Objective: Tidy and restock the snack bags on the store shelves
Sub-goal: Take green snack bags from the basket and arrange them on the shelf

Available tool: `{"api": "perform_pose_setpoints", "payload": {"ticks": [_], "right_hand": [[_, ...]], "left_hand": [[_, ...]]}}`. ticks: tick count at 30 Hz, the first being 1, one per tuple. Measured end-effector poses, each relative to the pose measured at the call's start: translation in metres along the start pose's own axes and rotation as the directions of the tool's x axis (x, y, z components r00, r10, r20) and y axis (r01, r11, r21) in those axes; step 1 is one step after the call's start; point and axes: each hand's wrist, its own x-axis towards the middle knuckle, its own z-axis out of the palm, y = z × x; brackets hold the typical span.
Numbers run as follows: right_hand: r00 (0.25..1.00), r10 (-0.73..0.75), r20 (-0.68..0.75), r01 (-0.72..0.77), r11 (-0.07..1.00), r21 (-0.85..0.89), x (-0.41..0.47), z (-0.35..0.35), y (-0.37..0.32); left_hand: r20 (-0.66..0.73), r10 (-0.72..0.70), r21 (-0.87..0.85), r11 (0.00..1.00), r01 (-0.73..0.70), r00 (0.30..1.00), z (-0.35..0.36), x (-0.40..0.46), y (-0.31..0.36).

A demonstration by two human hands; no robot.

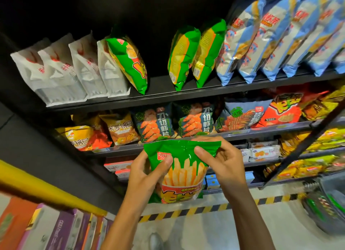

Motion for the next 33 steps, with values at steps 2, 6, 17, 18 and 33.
{"api": "perform_pose_setpoints", "payload": {"ticks": [2,6,17,18,33], "right_hand": [[1.0,0.013,-0.02,-0.013,1.0,0.015,-0.001,0.003,0.001],[0.999,0.045,0.013,-0.046,0.996,0.074,-0.001,0.012,-0.004],[0.961,0.133,0.244,-0.146,0.989,0.037,-0.009,0.004,-0.008],[0.948,0.161,0.276,-0.172,0.985,0.019,-0.009,0.0,-0.008],[0.996,0.077,0.038,-0.078,0.996,0.039,-0.022,-0.005,-0.004]], "left_hand": [[0.023,-0.012,0.021,1.0,0.012,1.0,-0.002,0.0,0.006],[0.114,-0.023,0.009,1.0,0.022,0.993,-0.009,-0.001,0.025],[0.247,0.083,0.123,0.986,-0.117,0.965,-0.014,-0.004,0.019],[0.266,0.081,0.122,0.986,-0.117,0.961,-0.014,-0.004,0.017],[0.147,-0.12,-0.135,0.981,0.14,0.982,-0.005,-0.012,0.007]]}}
